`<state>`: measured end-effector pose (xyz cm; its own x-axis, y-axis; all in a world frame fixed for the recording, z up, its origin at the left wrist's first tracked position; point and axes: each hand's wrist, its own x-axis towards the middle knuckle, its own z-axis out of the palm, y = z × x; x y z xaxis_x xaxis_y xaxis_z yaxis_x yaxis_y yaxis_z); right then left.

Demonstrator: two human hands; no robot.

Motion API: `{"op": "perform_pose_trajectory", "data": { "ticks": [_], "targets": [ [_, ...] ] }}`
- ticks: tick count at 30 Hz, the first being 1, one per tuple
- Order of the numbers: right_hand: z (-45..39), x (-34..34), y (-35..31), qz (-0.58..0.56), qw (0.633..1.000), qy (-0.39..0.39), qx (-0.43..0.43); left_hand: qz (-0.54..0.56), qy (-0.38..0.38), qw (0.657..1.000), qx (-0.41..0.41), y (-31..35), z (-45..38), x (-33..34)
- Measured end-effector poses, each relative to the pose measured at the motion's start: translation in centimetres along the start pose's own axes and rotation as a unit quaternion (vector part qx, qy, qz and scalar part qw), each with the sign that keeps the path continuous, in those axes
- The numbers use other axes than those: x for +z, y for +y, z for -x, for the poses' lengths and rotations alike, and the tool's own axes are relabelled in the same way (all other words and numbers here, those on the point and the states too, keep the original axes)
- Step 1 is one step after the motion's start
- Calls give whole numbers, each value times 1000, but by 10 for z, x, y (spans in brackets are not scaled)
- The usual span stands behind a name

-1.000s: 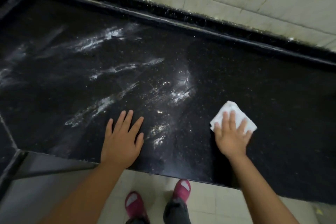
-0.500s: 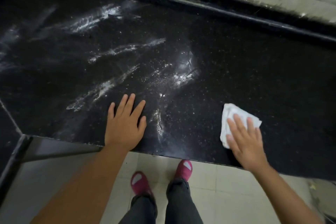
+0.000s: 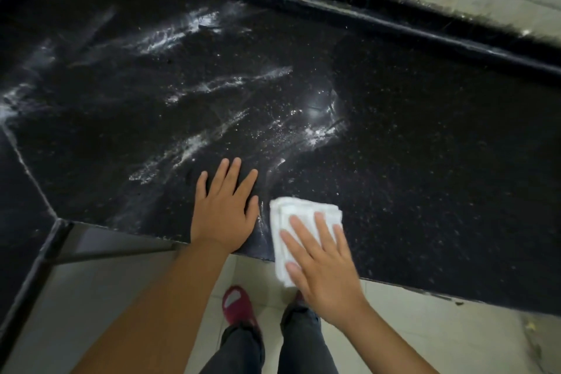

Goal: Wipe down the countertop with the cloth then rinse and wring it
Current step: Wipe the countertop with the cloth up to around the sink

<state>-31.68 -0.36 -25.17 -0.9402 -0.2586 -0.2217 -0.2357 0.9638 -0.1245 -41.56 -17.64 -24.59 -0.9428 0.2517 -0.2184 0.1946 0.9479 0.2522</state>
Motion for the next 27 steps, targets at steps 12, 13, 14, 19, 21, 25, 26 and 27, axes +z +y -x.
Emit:
{"op": "perform_pose_trajectory", "data": {
  "ticks": [12,13,14,19,21,25,26,27],
  "targets": [
    [-82,-48,45,-54,966,-42,249,-6,-26,1000,9,0,0,-7],
    [-96,-47,31,-50,972,-49,223,3,-24,1000,12,-1,0,-6],
    [-106,-47,15,-48,977,-59,198,18,-14,1000,18,-1,2,-8],
    [-99,-25,-46,9,999,11,51,135,132,982,13,-24,6,-24],
    [-76,-12,-58,6,1000,5,-4,94,131,987,13,-42,6,-31],
    [-9,2,-37,22,998,7,-60,-1,69,998,-13,-76,5,-29],
    [8,2,-21,24,998,15,-47,-21,58,998,-20,-81,4,-27],
    [22,1,-2,18,999,22,-24,-40,53,998,-20,-85,4,-25]
  ]
}}
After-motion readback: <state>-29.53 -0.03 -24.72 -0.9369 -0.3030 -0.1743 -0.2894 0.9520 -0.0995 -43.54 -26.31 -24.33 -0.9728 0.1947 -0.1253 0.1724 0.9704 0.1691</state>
